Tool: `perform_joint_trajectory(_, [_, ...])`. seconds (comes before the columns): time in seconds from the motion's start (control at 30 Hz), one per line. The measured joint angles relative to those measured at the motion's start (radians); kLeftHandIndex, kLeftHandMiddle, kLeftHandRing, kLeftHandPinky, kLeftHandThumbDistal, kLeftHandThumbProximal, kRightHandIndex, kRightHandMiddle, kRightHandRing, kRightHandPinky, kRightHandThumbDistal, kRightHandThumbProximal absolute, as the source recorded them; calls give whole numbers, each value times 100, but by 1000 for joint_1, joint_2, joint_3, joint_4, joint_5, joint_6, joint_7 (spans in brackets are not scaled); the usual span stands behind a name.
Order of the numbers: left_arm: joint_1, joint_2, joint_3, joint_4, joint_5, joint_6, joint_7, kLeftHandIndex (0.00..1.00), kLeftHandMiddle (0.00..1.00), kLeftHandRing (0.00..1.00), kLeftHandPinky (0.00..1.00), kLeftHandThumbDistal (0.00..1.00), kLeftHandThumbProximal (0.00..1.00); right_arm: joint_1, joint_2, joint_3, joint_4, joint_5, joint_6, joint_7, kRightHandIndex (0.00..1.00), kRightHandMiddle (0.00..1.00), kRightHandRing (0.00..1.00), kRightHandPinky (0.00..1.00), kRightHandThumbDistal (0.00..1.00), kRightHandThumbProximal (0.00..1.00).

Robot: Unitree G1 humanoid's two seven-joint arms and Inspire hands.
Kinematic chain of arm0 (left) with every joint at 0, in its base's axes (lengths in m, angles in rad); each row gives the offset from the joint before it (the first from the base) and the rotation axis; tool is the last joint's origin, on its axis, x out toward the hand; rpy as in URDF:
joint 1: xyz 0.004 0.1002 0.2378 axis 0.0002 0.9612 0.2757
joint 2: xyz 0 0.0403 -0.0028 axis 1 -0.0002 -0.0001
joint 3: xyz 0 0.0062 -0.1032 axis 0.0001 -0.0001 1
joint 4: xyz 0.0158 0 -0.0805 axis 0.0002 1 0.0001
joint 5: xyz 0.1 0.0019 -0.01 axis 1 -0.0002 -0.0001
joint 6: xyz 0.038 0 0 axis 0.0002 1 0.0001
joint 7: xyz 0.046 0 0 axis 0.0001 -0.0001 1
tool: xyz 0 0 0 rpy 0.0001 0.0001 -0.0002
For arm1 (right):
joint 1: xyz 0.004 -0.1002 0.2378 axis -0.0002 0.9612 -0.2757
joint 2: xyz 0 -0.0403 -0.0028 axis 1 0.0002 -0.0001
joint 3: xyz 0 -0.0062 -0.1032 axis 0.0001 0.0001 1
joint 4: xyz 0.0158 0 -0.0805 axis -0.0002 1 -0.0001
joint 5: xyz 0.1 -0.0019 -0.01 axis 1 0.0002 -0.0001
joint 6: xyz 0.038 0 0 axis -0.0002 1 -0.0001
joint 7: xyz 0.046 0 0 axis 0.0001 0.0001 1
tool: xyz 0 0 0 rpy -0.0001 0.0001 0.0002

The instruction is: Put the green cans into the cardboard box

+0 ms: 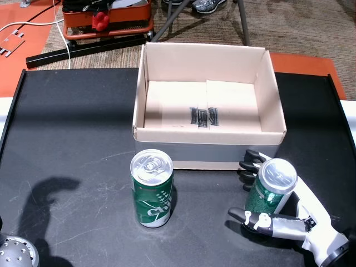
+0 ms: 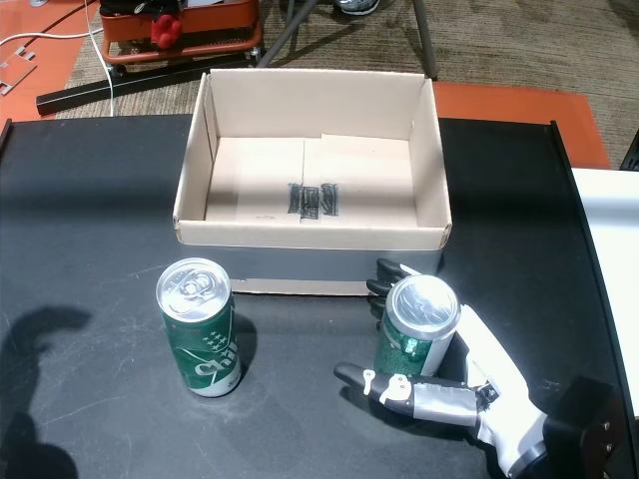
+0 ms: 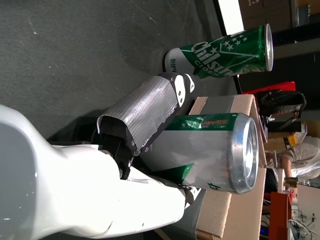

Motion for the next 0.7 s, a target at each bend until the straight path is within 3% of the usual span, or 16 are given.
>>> perform_joint_trajectory(0.33, [1, 0, 1, -14, -3, 17, -4, 55, 67, 87, 86, 55, 94, -16, 6, 9, 8, -16, 6, -6, 90, 88, 88, 89, 100, 59])
perform_joint_trajectory(0.7, [1, -1, 2, -16, -15, 40, -8, 55, 67, 88, 87, 55, 96, -20, 20, -15, 9, -1, 36, 32, 75, 68, 66, 65, 100, 53])
